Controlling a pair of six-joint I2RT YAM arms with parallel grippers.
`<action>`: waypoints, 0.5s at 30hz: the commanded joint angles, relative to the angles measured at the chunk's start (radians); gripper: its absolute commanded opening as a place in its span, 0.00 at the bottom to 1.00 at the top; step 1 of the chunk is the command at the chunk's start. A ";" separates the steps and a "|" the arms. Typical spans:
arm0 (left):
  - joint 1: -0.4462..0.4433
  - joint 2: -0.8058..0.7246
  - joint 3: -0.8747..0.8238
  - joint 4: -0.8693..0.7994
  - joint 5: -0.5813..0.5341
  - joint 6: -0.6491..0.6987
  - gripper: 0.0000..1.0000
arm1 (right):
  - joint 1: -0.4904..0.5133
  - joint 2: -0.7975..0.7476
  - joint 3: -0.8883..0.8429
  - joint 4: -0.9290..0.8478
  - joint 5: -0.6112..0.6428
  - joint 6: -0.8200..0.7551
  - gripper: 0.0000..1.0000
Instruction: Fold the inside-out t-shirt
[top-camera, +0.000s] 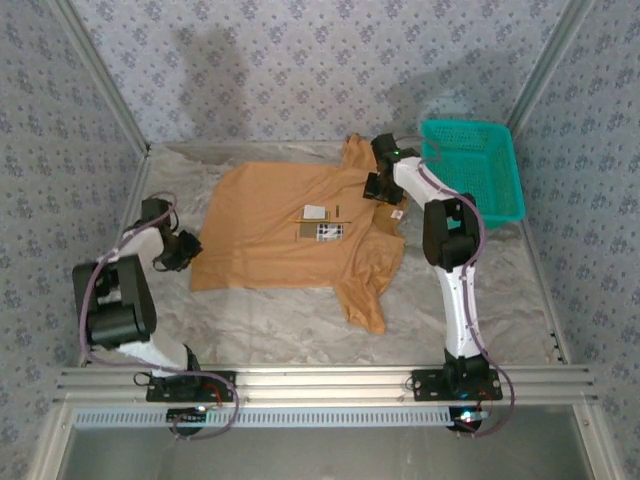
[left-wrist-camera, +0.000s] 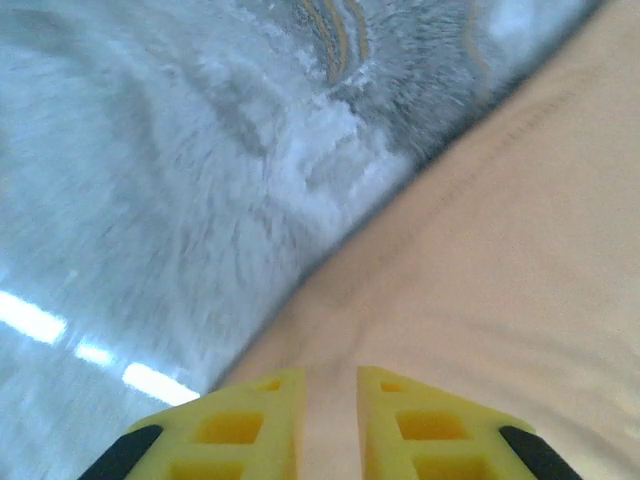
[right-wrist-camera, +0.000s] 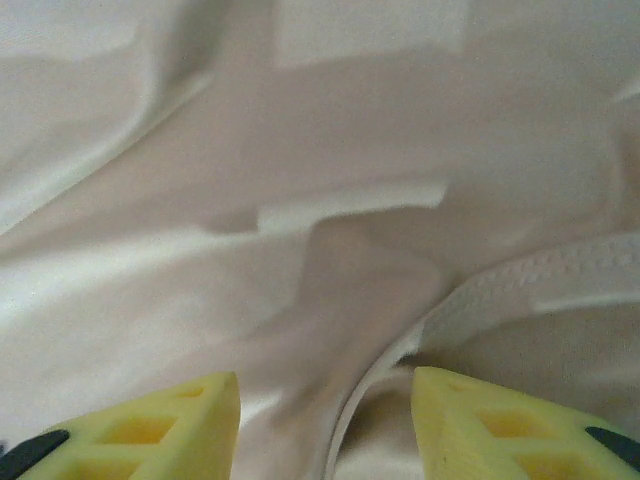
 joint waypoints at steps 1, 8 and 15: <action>-0.036 -0.168 -0.051 -0.148 -0.110 -0.009 0.21 | 0.077 -0.202 -0.085 -0.050 -0.016 -0.038 0.53; -0.035 -0.215 -0.137 -0.194 -0.162 -0.023 0.24 | 0.161 -0.570 -0.518 0.072 -0.022 0.007 0.53; -0.042 -0.152 -0.161 -0.116 -0.151 -0.043 0.34 | 0.197 -0.846 -0.786 0.053 0.018 0.034 0.57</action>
